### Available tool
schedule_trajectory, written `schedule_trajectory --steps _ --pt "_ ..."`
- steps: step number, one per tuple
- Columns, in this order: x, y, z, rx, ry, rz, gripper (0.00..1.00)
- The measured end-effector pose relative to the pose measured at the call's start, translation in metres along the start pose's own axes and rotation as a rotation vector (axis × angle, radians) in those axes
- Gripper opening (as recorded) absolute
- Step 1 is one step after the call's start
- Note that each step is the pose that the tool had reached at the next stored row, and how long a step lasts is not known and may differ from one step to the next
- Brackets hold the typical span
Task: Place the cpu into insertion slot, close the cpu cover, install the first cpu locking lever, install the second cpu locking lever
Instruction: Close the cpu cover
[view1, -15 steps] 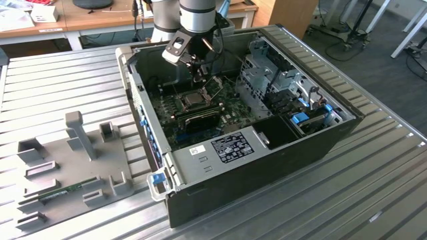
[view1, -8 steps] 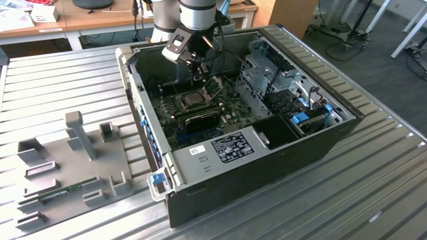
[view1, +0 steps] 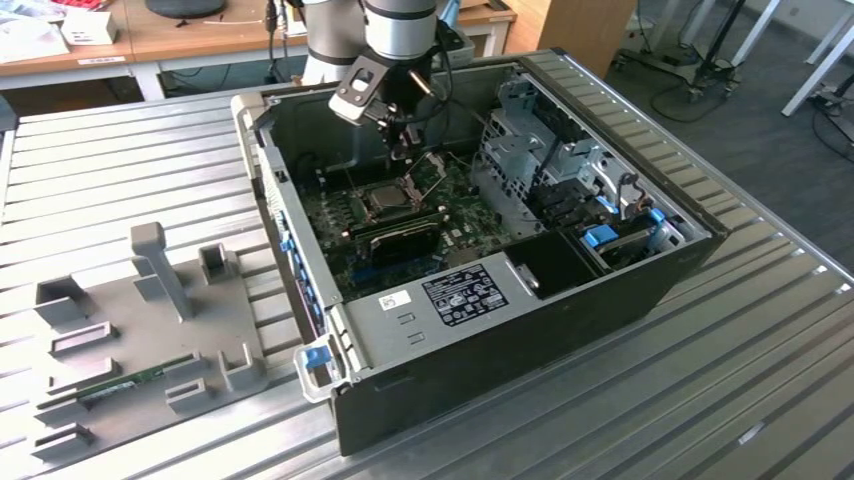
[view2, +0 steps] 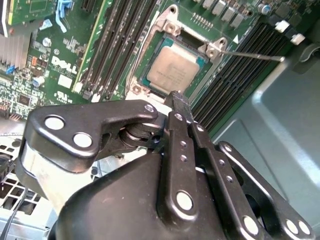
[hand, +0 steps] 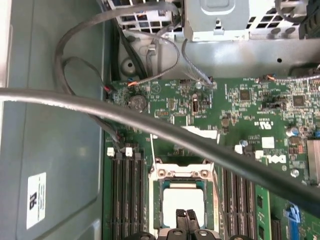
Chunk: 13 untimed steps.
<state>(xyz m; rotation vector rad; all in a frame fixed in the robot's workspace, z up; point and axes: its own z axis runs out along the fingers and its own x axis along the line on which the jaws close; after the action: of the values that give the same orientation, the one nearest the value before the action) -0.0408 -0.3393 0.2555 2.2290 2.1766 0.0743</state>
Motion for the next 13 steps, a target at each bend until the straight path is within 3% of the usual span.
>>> schedule_trajectory --steps 6,13 --pt "0.0002 0.0076 0.0004 -0.0001 0.0001 0.0 0.11" --pt "0.0006 0.0251 0.0014 -0.0001 0.0001 0.0 0.11"
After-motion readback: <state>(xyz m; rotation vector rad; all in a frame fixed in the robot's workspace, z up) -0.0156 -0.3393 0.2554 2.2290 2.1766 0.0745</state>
